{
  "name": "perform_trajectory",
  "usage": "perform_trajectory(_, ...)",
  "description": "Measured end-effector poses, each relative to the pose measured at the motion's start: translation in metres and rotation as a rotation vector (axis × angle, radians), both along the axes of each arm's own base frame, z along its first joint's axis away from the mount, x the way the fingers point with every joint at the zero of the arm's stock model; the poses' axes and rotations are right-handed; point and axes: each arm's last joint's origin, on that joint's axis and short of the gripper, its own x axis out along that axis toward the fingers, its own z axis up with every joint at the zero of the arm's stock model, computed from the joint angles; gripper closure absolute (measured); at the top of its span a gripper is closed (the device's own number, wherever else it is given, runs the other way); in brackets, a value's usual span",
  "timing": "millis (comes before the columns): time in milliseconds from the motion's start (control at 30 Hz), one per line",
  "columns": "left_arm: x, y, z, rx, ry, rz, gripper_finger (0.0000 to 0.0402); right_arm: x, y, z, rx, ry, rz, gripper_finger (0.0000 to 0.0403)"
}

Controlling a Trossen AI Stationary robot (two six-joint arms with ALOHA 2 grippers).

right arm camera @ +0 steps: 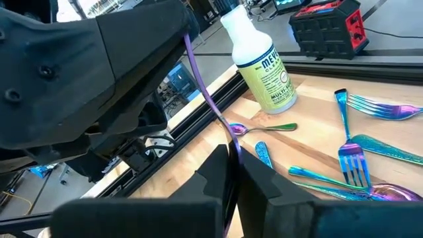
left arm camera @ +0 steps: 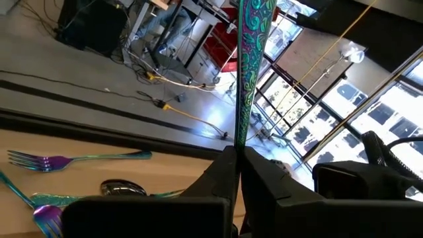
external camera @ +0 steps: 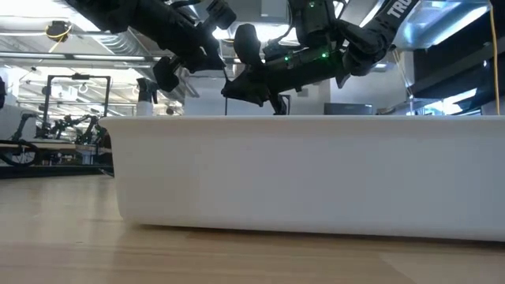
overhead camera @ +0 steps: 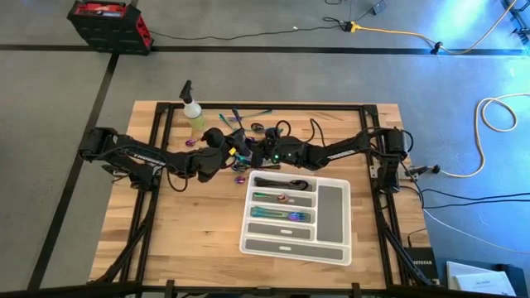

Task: Sort silverware
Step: Put the purple fork into the white silverware tray

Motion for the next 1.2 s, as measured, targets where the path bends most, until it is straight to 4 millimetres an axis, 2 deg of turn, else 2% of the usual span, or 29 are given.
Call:
perform_trajectory(367, 0.0, 0.0, 0.0, 0.017, 0.029, -0.006, 0.0399, 0.0, 0.0, 0.0, 0.001, 0.0, 0.011, 0.0402)
perform_trajectory(800, 0.0, -0.001, 0.0, 0.012, 0.023, -0.013, 0.0287, 0.0, -0.001, 0.0, -0.018, -0.006, -0.015, 0.0401)
perform_trajectory(1033, -0.001, -0.002, -0.001, 0.017, 0.046, 0.013, 0.0277, -0.004, -0.018, -0.001, -0.033, 0.006, -0.056, 0.0402)
perform_trajectory(1200, -0.004, -0.002, 0.003, 0.06, 0.098, 0.011, 0.0277, -0.006, -0.025, -0.006, -0.013, 0.07, -0.023, 0.0403)
